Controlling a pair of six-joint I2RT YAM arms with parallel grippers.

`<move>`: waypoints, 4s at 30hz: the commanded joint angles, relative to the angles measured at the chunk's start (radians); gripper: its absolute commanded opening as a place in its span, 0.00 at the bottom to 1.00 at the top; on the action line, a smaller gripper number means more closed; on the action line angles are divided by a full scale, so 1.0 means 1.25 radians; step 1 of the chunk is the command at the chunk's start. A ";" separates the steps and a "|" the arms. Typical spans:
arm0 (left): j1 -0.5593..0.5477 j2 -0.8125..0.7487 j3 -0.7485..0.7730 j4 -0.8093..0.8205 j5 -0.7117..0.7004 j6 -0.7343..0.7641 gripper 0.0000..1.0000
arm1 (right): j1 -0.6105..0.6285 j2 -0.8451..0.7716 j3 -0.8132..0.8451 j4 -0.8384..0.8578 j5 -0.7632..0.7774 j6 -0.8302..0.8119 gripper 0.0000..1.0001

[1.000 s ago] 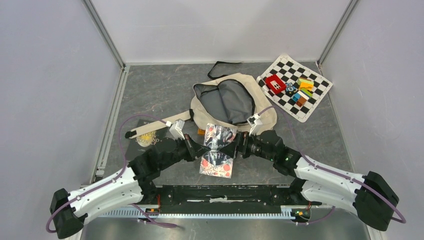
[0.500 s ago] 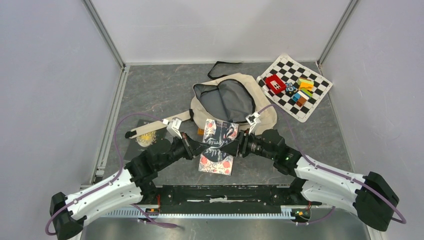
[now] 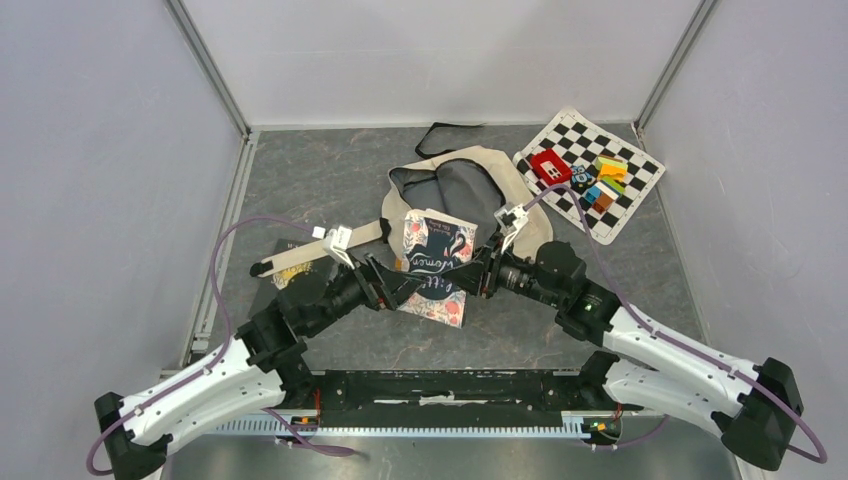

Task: Pack the student bag
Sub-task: Pick up the book from the center of the board, then place the book in the student bag.

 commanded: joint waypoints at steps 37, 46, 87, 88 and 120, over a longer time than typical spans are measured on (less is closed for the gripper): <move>-0.001 0.032 0.139 0.022 0.109 0.096 0.02 | -0.010 0.071 0.343 -0.331 0.138 -0.262 0.63; 0.088 0.221 0.281 -0.124 -0.013 0.050 0.02 | -0.243 0.168 0.369 -0.399 0.162 -0.247 0.98; 0.281 0.699 0.544 -0.102 0.132 0.085 0.02 | -0.467 0.689 0.608 -0.394 0.068 -0.287 0.00; 0.286 0.704 0.546 -0.100 0.132 0.082 0.02 | -0.473 0.673 0.610 -0.386 0.064 -0.284 0.00; 0.353 1.007 0.575 0.225 0.330 -0.246 0.02 | -0.486 0.401 0.569 -0.193 0.018 -0.213 0.00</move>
